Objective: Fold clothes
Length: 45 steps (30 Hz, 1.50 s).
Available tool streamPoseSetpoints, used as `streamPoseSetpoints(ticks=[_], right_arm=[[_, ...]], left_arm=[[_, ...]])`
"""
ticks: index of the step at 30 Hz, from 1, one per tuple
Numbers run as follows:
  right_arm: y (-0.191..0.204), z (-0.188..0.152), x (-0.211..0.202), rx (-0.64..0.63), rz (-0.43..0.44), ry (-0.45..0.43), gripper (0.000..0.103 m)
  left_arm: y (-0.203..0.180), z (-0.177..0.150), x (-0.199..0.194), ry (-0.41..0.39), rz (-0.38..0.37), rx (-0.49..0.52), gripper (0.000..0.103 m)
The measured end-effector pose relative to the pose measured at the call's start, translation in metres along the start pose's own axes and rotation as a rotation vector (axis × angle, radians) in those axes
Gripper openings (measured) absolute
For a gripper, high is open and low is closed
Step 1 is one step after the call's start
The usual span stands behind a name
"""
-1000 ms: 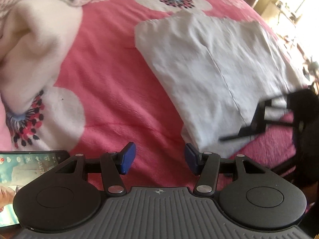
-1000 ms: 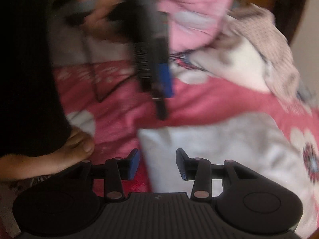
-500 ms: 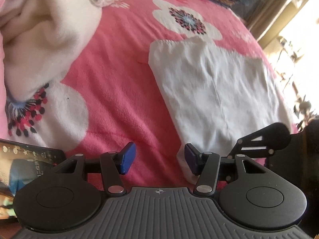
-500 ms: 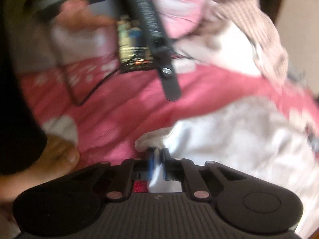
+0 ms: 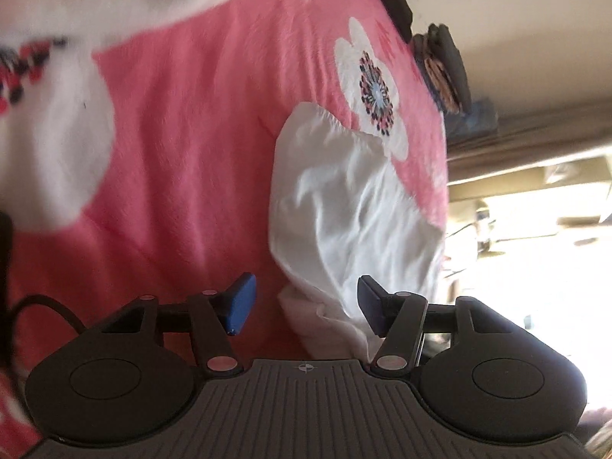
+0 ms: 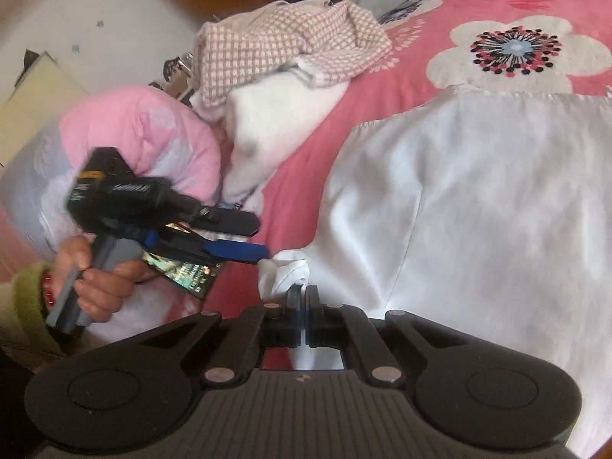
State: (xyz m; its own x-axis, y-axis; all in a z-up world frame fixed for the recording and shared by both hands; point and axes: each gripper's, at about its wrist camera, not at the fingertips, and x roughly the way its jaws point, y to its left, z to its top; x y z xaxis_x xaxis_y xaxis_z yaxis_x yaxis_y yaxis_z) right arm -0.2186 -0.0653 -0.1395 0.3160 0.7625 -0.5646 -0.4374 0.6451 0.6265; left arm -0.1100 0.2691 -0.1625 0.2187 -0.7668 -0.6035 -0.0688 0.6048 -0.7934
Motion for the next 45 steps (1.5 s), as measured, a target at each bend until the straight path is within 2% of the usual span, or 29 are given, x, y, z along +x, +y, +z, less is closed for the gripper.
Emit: streamPoseSetpoints(ticks=[5, 12, 21, 27, 30, 33, 35, 38, 45], right_arm=[[0.015, -0.004, -0.004, -0.083, 0.046, 0.009, 0.001], [0.033, -0.007, -0.004, -0.193, 0.042, 0.021, 0.001], [0.041, -0.008, -0.011, -0.245, 0.071, 0.015, 0.001], [0.042, -0.008, -0.015, -0.253, 0.087, 0.005, 0.001], [0.042, -0.008, -0.018, -0.253, 0.097, -0.001, 0.001], [0.04, -0.008, -0.021, -0.254, 0.105, -0.003, 0.001], [0.039, -0.008, -0.023, -0.254, 0.11, -0.005, 0.001], [0.036, -0.009, -0.026, -0.252, 0.116, -0.006, 0.001], [0.027, -0.011, -0.046, -0.231, 0.131, -0.044, 0.001]], left_arm=[[0.006, 0.006, 0.023, 0.052, -0.014, -0.051, 0.064], [-0.001, 0.017, 0.051, 0.097, -0.003, -0.026, 0.064], [-0.015, 0.03, 0.061, 0.064, -0.017, 0.042, 0.061], [-0.019, 0.04, 0.075, 0.032, -0.024, 0.038, 0.054], [-0.022, 0.043, 0.079, 0.004, -0.033, 0.036, 0.049], [-0.027, 0.044, 0.082, -0.025, -0.03, 0.055, 0.038], [-0.032, 0.043, 0.083, -0.05, -0.031, 0.078, 0.02], [-0.044, 0.043, 0.086, -0.073, -0.025, 0.12, 0.009], [-0.092, 0.04, 0.087, -0.091, 0.018, 0.263, 0.006]])
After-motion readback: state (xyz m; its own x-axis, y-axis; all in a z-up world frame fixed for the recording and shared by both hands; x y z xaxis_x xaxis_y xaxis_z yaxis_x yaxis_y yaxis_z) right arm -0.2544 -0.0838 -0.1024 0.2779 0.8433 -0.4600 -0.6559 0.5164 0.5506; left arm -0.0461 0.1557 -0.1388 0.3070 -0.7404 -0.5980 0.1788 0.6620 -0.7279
